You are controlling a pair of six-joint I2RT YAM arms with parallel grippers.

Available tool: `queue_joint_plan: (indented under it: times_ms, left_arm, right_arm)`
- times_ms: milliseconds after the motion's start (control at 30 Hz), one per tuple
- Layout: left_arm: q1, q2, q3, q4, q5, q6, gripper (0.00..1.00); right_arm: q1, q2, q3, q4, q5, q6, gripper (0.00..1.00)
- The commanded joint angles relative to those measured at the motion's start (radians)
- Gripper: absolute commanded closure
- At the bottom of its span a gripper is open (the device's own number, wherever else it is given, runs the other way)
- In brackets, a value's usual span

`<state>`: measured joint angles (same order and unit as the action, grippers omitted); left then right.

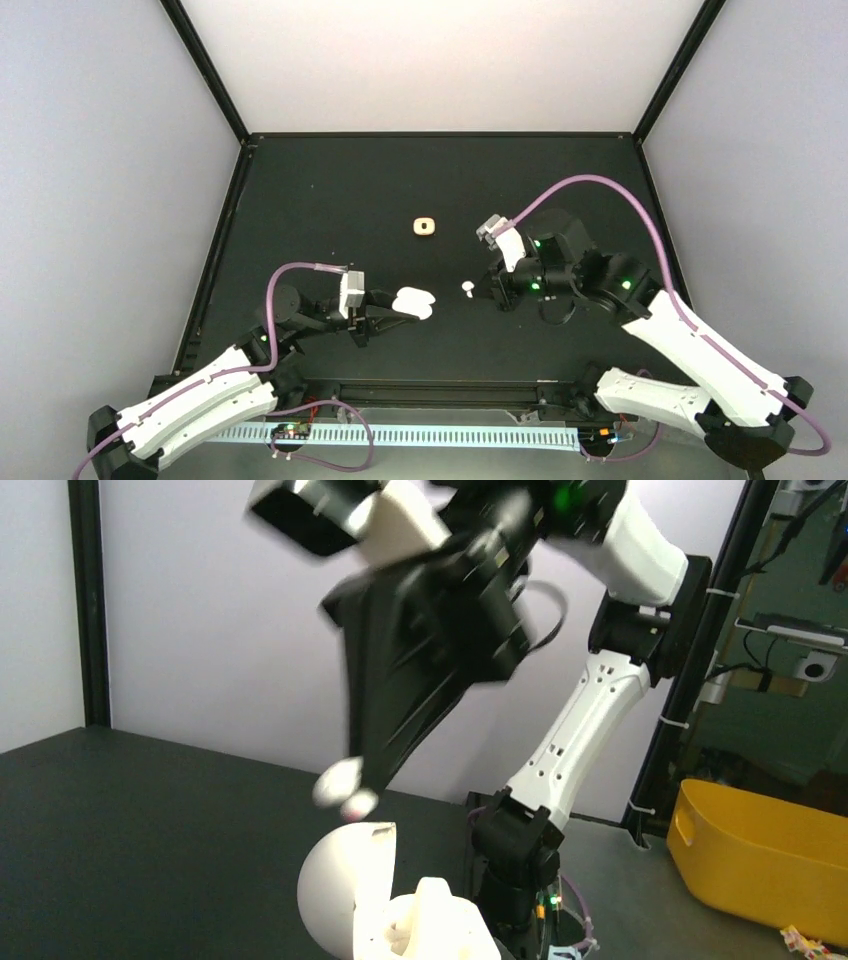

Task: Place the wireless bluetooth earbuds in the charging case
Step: Place the earbud in the charging case.

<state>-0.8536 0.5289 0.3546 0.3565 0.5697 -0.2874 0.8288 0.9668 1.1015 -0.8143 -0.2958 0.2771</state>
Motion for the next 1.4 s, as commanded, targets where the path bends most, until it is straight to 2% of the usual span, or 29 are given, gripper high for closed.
queue_joint_plan:
  times_ms: [0, 133, 233, 600, 867, 1367]
  left_arm:
    - [-0.010, 0.040, 0.004, 0.057, 0.025, 0.013, 0.98]
    - [-0.011, 0.066, 0.003, 0.105, 0.056, 0.005, 0.98]
    - [-0.010, 0.084, 0.014, 0.118, 0.096, 0.005, 0.99]
    - [-0.023, 0.149, 0.039, 0.179, 0.243, -0.033, 0.99]
    - [-0.048, 0.164, 0.064, 0.182, 0.256, -0.039, 0.99]
    - [-0.069, 0.168, 0.077, 0.178, 0.246, -0.042, 0.98]
  right_arm:
    - [0.115, 0.026, 0.186, -0.351, 0.020, -0.148, 0.99]
    - [0.242, 0.068, 0.313, -0.472, 0.063, -0.184, 0.99]
    - [0.289, 0.103, 0.366, -0.503, 0.064, -0.208, 0.99]
    - [0.427, 0.239, 0.505, -0.435, 0.081, -0.231, 0.99]
    - [0.465, 0.305, 0.532, -0.414, 0.111, -0.249, 0.99]
    - [0.473, 0.326, 0.536, -0.370, 0.144, -0.237, 0.99]
